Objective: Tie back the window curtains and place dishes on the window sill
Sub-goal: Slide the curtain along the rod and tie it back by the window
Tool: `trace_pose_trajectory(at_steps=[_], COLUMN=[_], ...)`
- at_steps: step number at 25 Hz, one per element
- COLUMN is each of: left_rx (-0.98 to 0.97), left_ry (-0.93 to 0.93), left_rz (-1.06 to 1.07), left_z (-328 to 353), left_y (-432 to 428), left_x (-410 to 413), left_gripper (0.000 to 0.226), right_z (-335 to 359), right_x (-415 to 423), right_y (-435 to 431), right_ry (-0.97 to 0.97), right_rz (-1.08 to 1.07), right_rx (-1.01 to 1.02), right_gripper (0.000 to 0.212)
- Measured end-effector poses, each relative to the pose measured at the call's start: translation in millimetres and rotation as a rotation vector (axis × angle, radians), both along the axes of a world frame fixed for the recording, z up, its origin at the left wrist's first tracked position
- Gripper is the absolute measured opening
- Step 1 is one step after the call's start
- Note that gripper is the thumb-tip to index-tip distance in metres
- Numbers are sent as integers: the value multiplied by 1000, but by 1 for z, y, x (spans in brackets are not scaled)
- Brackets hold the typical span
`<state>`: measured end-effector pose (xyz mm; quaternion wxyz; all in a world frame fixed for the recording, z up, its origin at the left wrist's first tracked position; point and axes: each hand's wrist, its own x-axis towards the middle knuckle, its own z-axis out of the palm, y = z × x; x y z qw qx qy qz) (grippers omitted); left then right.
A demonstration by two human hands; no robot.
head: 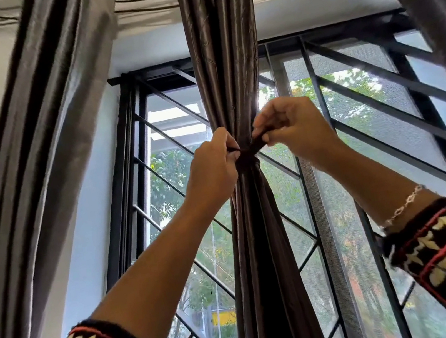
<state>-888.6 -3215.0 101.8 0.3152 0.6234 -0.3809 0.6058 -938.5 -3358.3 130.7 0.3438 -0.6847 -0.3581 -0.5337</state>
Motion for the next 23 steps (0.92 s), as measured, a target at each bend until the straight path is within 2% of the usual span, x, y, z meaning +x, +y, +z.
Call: trace_pose_trajectory(at_steps=[4, 7, 10, 13, 15, 17, 20, 23], left_rx=[-58, -131, -166, -192, -192, -183, -196, -176], left_ry=[90, 157, 207, 259, 305, 334, 270, 186], left_rz=[-158, -271, -344, -373, -395, -396, -305, -170], left_z=[2, 6, 9, 10, 10, 9, 11, 12], left_y=[1, 3, 7, 12, 14, 13, 9, 4], left_x=[-3, -6, -6, -5, -3, -2, -3, -9], left_gripper=[2, 7, 11, 22, 26, 23, 10, 4], right_z=[17, 14, 5, -11, -20, -20, -11, -4], right_x=[14, 30, 41, 43, 44, 45, 43, 36], right_y=[16, 24, 27, 24, 21, 20, 24, 27], right_ry=[-194, -282, -273, -285, -289, -294, -228, 7], right_rz=[-161, -241, -248, -291, -389, -494, -523, -419], right_rx=[-13, 45, 40, -75, -165, -209, -193, -150], right_gripper=[22, 17, 24, 30, 34, 27, 22, 27])
